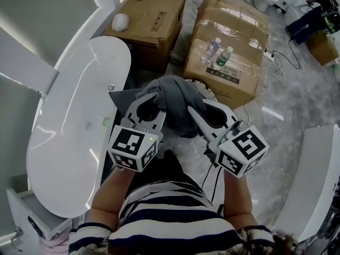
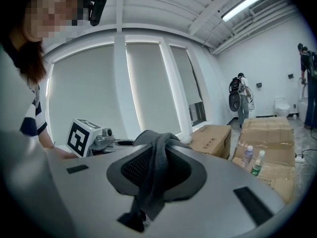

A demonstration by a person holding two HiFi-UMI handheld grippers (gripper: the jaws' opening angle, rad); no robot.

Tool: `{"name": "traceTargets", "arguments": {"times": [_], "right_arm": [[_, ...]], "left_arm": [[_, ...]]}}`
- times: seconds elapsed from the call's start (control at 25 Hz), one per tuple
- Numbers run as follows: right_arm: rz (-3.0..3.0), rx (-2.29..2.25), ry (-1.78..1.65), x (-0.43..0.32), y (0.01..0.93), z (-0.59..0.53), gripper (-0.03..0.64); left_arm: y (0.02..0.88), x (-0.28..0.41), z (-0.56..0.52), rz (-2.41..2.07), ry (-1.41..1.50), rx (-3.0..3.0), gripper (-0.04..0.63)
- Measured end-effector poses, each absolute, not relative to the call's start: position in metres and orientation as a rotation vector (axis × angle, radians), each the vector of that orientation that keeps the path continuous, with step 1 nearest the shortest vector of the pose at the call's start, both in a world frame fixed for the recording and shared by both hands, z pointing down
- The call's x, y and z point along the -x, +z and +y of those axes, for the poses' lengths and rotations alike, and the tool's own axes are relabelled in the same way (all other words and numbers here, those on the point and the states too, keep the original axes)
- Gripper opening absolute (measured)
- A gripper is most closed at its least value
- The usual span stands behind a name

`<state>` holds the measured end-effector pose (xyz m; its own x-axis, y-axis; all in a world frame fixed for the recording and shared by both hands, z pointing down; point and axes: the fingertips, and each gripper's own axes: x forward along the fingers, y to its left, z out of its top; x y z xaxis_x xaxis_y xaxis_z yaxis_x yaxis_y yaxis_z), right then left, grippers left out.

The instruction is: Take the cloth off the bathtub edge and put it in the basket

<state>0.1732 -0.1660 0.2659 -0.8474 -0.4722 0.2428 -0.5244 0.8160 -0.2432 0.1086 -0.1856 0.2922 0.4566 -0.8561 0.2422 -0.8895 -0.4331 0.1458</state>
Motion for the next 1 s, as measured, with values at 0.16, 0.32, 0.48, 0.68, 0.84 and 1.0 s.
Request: {"name": "traceTargets", "arguments": {"times": [0.16,0.32,0.48,0.68,0.84,1.0], "right_arm": [[-2.82,-0.864,0.45,-0.203,0.263,-0.168,0.083],[-2.803,-0.954,0.462,-0.223,0.262,-0.171,0.083],[-2.771,-1.042,0.471,-0.238,0.265,-0.178,0.083],[-2.703,-1.148,0.537,-0.259,0.282,-0.189,0.083],[-2.638,-1.207,0.596,-0.264,0.303,-0.2,0.083],[-2.583,-1.225,0.64,-0.259,0.324,-0.211,0.083]], "left_arm": [[0.289,-0.14,-0.191,-1.445,0.19,-2.502,0.069],[0.287,-0.162,-0.197,-1.376,0.202,-2.542,0.067],[0.289,-0.179,-0.208,-1.292,0.222,-2.584,0.069],[0.305,-0.201,-0.221,-1.191,0.271,-2.614,0.068],[0.327,-0.206,-0.232,-1.111,0.324,-2.611,0.069],[0.351,-0.203,-0.243,-1.049,0.367,-2.583,0.069]]}}
